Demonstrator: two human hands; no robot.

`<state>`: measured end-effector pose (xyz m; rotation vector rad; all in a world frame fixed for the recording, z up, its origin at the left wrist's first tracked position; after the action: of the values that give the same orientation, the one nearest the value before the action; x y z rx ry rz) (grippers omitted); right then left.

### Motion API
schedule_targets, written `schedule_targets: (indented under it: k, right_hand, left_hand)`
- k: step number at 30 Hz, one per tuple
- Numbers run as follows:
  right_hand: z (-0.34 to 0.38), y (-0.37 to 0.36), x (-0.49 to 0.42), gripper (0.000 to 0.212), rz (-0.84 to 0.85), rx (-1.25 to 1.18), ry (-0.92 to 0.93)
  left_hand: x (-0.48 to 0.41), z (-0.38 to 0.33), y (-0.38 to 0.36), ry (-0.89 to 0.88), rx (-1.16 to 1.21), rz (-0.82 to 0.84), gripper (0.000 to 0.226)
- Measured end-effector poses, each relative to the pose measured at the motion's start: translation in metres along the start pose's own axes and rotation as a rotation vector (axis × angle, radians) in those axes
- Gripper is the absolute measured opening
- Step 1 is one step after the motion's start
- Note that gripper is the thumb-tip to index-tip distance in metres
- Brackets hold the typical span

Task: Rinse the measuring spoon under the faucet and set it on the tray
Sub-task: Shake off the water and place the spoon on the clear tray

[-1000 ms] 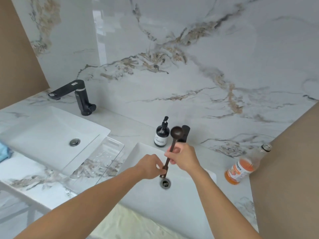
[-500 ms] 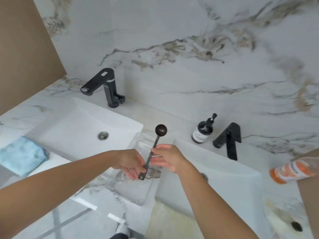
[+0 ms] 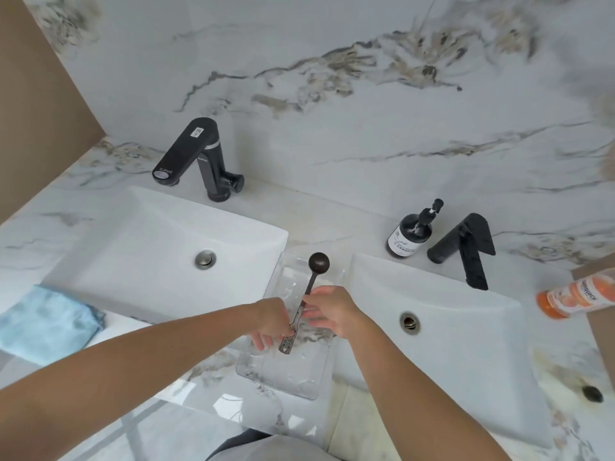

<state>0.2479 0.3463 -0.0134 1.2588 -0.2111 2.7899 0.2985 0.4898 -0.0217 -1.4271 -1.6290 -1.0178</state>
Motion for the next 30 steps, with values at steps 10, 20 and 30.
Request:
schedule_targets:
  k: [10, 20, 30]
  right_hand:
    - [-0.020, -0.018, -0.010, 0.007, -0.076, 0.132, -0.088]
    - [-0.023, -0.025, -0.022, 0.027, -0.141, 0.111, -0.171]
    - [-0.031, -0.028, -0.019, 0.033, -0.111, 0.056, -0.179]
  left_hand:
    - [-0.011, -0.001, -0.016, 0.109, -0.338, 0.022, 0.031]
    - [-0.020, -0.001, -0.026, 0.175, -0.355, -0.019, 0.032]
    - [-0.021, 0.000, -0.034, 0.194, -0.575, -0.074, 0.025]
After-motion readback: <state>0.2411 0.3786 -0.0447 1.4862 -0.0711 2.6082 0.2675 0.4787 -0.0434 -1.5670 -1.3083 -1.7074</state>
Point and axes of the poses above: each hand's wrist, its own x-axis away from the middle knuckle, its own y-axis out of the back of the hand, z = x × y, the point moved 2 cm from there along -x, towards the middle knuckle, and after that the axes turned 14 degrees about z, right-handed, at the moved point
